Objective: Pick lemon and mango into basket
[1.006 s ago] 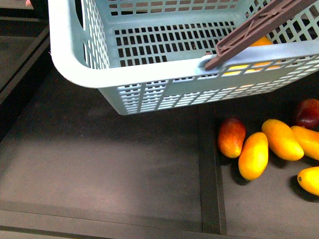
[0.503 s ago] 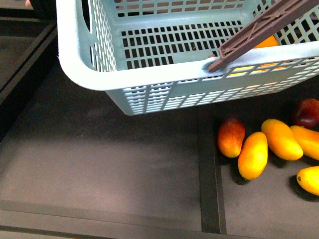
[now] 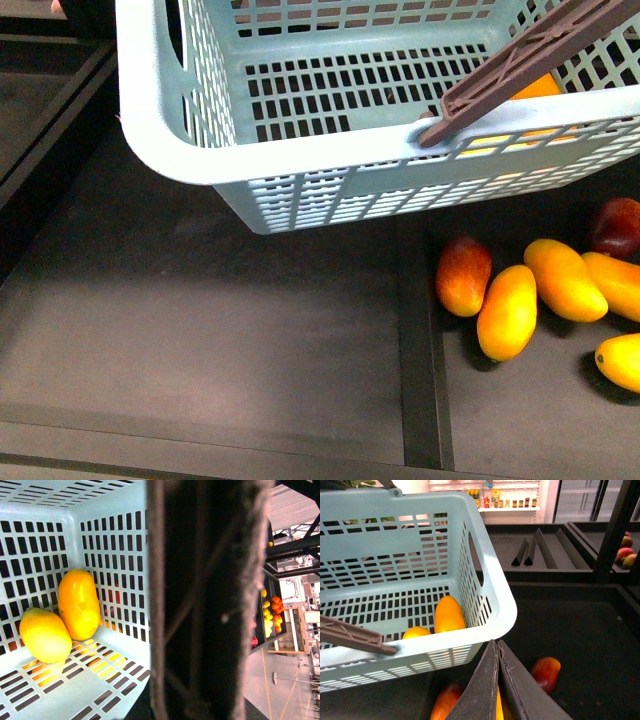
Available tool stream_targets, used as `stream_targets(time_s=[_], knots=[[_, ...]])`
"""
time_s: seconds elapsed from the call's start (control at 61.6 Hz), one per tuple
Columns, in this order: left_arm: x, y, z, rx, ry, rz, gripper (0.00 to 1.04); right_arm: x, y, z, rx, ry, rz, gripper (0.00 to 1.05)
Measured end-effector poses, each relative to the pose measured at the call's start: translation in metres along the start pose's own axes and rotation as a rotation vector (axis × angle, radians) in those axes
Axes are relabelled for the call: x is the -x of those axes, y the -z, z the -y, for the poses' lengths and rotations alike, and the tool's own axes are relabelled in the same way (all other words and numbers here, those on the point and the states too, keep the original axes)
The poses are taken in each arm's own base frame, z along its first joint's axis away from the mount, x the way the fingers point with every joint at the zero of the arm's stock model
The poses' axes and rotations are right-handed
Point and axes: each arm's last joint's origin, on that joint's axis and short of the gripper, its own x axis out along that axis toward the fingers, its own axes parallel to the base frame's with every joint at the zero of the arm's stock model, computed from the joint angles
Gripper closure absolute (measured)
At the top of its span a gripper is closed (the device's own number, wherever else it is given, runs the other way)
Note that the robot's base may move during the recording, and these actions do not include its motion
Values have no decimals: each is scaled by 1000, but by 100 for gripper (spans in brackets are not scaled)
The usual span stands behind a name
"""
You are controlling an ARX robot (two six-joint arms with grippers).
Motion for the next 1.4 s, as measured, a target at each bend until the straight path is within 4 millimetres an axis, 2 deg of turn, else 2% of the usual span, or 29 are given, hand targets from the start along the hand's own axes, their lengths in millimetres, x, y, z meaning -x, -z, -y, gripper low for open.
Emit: stream_targets(time_s=[0.324,1.038,1.168,1.395], knots=[[0,0,0,1,0,1,101,10,10,0,1,-1,13,103],[0,0,0,0,0,0,101,25,9,0,1,0,24,103],[0,0,0,0,0,0,101,35,12,0,1,0,15,103],[0,0,0,1,0,1,101,36,12,0,1,0,19,103]])
